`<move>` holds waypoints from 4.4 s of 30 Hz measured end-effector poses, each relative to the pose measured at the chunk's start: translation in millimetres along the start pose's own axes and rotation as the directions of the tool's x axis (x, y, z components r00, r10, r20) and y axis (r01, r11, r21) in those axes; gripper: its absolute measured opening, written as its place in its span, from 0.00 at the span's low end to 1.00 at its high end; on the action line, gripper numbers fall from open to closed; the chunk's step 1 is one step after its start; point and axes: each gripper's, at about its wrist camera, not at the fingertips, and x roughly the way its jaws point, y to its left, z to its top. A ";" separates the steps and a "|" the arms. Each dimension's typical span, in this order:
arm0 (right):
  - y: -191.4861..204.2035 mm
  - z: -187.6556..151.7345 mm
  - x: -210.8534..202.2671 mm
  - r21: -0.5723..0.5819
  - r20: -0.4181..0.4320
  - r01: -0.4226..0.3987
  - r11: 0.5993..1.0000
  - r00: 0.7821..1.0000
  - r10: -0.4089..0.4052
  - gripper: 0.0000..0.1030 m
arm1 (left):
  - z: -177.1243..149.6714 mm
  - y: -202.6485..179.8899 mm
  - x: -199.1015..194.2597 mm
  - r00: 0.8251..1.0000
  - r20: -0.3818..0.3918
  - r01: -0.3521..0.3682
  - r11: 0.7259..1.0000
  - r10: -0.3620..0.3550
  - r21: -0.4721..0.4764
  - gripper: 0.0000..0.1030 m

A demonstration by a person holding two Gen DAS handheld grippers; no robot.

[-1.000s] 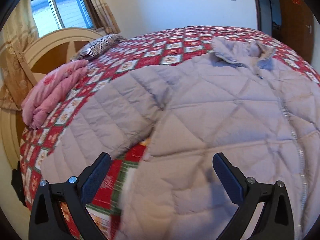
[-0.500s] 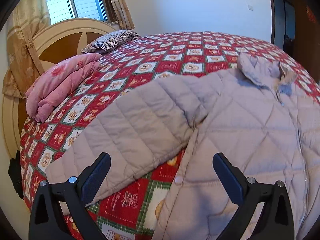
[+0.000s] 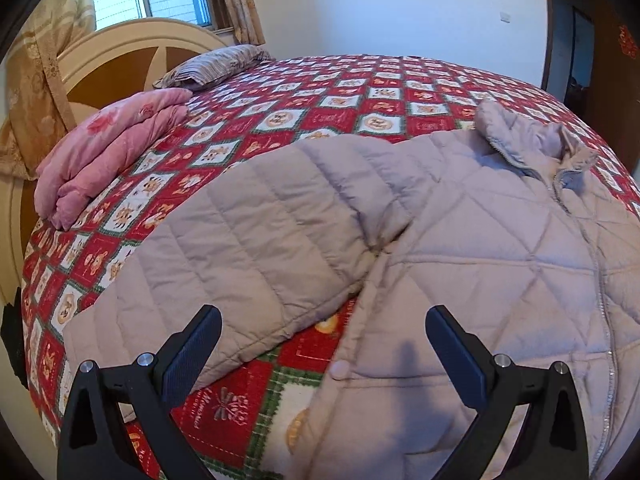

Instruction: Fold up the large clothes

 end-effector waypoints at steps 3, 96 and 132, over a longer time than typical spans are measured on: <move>35.3 -2.7 14.3 -0.033 -0.005 -0.037 0.999 0.999 0.037 0.09 | 0.5 10.8 5.6 1.000 -0.011 -0.014 1.000 0.013 -0.012 0.99; -35.4 -7.2 102.3 0.139 -0.009 -0.162 0.977 0.986 0.165 0.79 | 39.5 -168.2 42.1 0.991 0.115 -0.089 0.988 0.075 0.125 0.85; 11.2 -48.7 184.2 -0.021 -0.219 -0.111 0.994 0.970 0.104 0.76 | 25.1 -163.3 79.2 1.000 0.031 0.004 0.998 -0.006 0.062 0.96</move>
